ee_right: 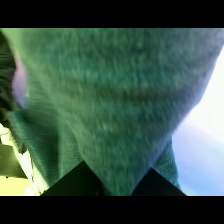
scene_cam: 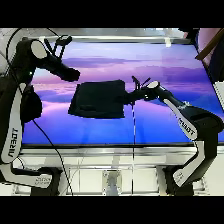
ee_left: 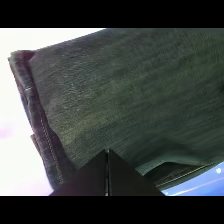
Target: Fold the clothes and pants, and hang the long-sleeved shirts on hangers.
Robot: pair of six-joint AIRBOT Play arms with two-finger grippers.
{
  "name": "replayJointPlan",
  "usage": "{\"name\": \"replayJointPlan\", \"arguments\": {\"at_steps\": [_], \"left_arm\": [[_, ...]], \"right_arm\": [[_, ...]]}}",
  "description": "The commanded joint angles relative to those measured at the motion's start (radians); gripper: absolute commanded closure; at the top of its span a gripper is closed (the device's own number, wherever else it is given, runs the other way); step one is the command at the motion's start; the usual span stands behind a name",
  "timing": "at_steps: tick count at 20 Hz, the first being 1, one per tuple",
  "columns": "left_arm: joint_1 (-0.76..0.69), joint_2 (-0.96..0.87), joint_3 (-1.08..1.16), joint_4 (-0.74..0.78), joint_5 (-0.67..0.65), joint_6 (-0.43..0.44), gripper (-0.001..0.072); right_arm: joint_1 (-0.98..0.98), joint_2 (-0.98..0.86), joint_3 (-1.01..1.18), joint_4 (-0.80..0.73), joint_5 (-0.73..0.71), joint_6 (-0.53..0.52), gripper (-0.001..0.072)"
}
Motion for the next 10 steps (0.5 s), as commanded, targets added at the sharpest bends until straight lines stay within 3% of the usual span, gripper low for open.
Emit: {"name": "replayJointPlan", "arguments": {"at_steps": [1,4,10], "left_arm": [[0.0,0.001,0.0,0.0,-0.012,0.001,0.0694],[0.0,0.001,0.0,0.0,-0.015,0.001,0.0694],[0.0,0.0,0.0,0.011,-0.014,0.001,0.0694]], "right_arm": [[-0.083,0.051,0.096,-0.134,0.108,0.057,0.067],[-0.276,0.192,0.1,-0.338,0.158,0.122,0.067],[-0.872,0.445,0.079,-0.506,0.337,0.139,0.067]]}}
